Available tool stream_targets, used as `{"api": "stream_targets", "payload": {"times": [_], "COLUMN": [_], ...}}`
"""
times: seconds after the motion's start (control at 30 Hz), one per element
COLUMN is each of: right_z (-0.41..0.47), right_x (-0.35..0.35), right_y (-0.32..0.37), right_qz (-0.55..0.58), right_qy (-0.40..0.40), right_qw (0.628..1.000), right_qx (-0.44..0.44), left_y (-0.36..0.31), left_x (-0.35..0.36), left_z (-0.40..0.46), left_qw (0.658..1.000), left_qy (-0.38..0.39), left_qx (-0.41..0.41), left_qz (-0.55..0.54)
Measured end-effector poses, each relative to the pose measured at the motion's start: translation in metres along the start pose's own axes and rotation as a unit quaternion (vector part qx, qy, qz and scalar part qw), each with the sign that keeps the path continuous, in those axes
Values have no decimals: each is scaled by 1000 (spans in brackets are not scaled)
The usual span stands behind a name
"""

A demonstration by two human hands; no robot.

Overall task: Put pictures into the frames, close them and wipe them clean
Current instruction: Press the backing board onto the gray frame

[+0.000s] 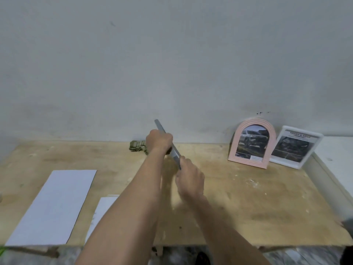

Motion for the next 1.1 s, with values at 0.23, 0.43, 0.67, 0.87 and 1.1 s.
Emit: {"api": "stream_targets", "payload": {"times": [0.23, 0.43, 0.67, 0.87, 1.1], "right_z": [7, 42, 43, 114, 227], "right_x": [44, 56, 101, 151, 221], "right_y": [-28, -66, -59, -23, 99], "right_qz": [125, 191, 215, 229, -8], "right_qy": [116, 124, 110, 213, 255], "right_qw": [979, 928, 942, 939, 961], "right_qx": [110, 296, 232, 144, -104], "left_y": [109, 165, 229, 266, 305], "left_x": [-75, -104, -99, -111, -129], "left_z": [25, 9, 14, 22, 40], "left_qw": [986, 955, 934, 918, 896], "left_qy": [-21, -45, -17, -56, -108], "left_qx": [-103, -127, -216, -270, -321], "left_qz": [-130, -264, -283, -284, -286]}}
Point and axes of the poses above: each hand's wrist, its own z-axis towards the middle knuckle, its own x-axis out of the palm, y = z × x, the point moved 5 cm from there along z, towards the middle knuckle, and after that the axes turned 5 degrees about x, right-handed, at the moved point
